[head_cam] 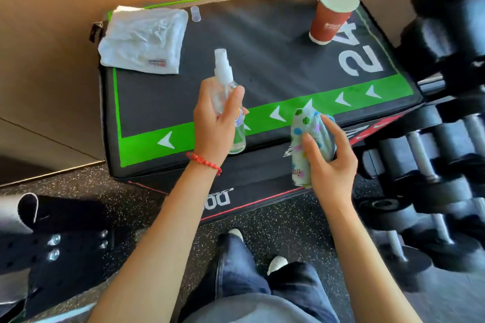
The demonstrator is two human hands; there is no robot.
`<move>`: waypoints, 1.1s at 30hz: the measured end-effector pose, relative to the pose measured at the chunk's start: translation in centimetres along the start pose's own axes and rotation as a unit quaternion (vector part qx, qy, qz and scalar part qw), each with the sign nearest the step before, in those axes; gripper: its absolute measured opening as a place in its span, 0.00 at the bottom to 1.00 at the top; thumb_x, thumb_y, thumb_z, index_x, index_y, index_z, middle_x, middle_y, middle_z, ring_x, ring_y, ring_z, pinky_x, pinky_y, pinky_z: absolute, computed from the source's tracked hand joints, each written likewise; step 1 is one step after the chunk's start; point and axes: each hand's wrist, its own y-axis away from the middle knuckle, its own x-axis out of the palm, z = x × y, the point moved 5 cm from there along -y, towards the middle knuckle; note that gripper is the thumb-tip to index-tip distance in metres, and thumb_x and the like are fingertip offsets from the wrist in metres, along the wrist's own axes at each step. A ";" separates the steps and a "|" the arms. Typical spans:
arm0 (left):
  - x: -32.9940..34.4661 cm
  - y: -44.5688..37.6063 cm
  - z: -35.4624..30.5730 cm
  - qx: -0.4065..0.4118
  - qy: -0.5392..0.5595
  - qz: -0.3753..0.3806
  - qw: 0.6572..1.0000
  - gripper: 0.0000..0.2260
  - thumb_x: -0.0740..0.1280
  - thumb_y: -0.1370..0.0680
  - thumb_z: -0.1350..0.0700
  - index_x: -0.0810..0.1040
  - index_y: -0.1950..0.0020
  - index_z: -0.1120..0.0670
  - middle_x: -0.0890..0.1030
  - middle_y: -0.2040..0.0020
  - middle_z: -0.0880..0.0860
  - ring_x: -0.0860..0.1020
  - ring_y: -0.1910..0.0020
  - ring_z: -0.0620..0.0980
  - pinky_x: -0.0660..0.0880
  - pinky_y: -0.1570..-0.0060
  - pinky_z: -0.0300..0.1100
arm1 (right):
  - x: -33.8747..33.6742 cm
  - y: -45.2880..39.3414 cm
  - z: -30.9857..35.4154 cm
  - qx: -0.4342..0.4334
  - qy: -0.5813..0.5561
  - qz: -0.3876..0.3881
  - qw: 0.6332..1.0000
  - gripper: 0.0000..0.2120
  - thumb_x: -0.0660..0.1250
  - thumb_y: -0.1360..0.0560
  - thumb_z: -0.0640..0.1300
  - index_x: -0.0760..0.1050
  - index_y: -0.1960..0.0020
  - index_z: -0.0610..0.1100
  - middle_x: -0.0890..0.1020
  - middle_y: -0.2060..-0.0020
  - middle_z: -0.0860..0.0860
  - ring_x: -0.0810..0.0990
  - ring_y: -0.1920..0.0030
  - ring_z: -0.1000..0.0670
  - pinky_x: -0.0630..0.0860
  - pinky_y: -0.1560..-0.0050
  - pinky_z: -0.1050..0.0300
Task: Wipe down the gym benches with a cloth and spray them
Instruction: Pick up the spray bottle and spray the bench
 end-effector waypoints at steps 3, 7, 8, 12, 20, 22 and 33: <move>3.4 2.2 -0.1 -0.007 0.004 0.051 0.999 0.05 0.63 0.26 0.54 0.68 0.58 0.51 0.72 0.67 0.51 0.73 0.73 0.52 0.73 0.69 0.36 | -3.5 0.8 -1.0 0.011 0.012 -0.046 0.999 0.16 0.71 0.29 0.42 0.75 0.43 0.54 0.77 0.49 0.66 0.75 0.49 0.68 0.68 0.50 0.76; 8.0 6.1 0.5 -0.033 -0.001 0.120 0.992 0.08 0.62 0.26 0.49 0.69 0.60 0.52 0.70 0.71 0.50 0.72 0.74 0.55 0.71 0.72 0.41 | -8.6 2.3 -2.4 0.040 0.017 -0.101 0.994 0.16 0.71 0.29 0.44 0.75 0.42 0.52 0.78 0.47 0.61 0.76 0.48 0.65 0.72 0.45 0.68; 9.1 7.1 0.7 -0.042 0.000 0.130 0.991 0.10 0.62 0.26 0.48 0.69 0.61 0.54 0.71 0.72 0.49 0.72 0.74 0.55 0.70 0.73 0.41 | -10.0 2.7 -2.8 0.047 0.018 -0.113 0.992 0.16 0.71 0.29 0.43 0.75 0.42 0.52 0.78 0.46 0.60 0.76 0.47 0.64 0.72 0.44 0.67; 13.7 12.0 1.1 -0.077 -0.002 0.189 0.979 0.16 0.60 0.25 0.48 0.70 0.63 0.61 0.71 0.73 0.50 0.73 0.76 0.51 0.72 0.73 0.43 | -15.6 5.2 -3.9 0.058 0.020 -0.155 0.986 0.16 0.71 0.29 0.44 0.74 0.44 0.56 0.76 0.47 0.67 0.76 0.48 0.66 0.72 0.45 0.68; 23.2 25.0 0.6 -0.128 0.029 0.350 0.928 0.15 0.59 0.25 0.47 0.70 0.62 0.58 0.74 0.72 0.54 0.74 0.77 0.48 0.71 0.74 0.38 | -29.4 12.0 -7.2 0.095 0.036 -0.240 0.965 0.16 0.71 0.29 0.47 0.73 0.44 0.59 0.77 0.47 0.65 0.78 0.49 0.60 0.77 0.47 0.58; 25.6 28.7 0.7 -0.137 0.038 0.395 0.908 0.15 0.60 0.25 0.48 0.70 0.60 0.60 0.74 0.72 0.54 0.74 0.76 0.49 0.71 0.73 0.40 | -33.0 14.0 -8.1 0.097 0.043 -0.271 0.957 0.16 0.71 0.29 0.47 0.74 0.43 0.56 0.77 0.50 0.69 0.78 0.52 0.65 0.75 0.51 0.68; 36.4 45.4 -0.9 -0.181 0.051 0.622 0.760 0.06 0.62 0.26 0.56 0.72 0.61 0.58 0.74 0.69 0.55 0.74 0.76 0.46 0.70 0.72 0.40 | -46.9 24.9 -11.8 0.161 0.054 -0.469 0.866 0.17 0.71 0.29 0.45 0.72 0.43 0.57 0.76 0.48 0.63 0.76 0.51 0.67 0.73 0.45 0.64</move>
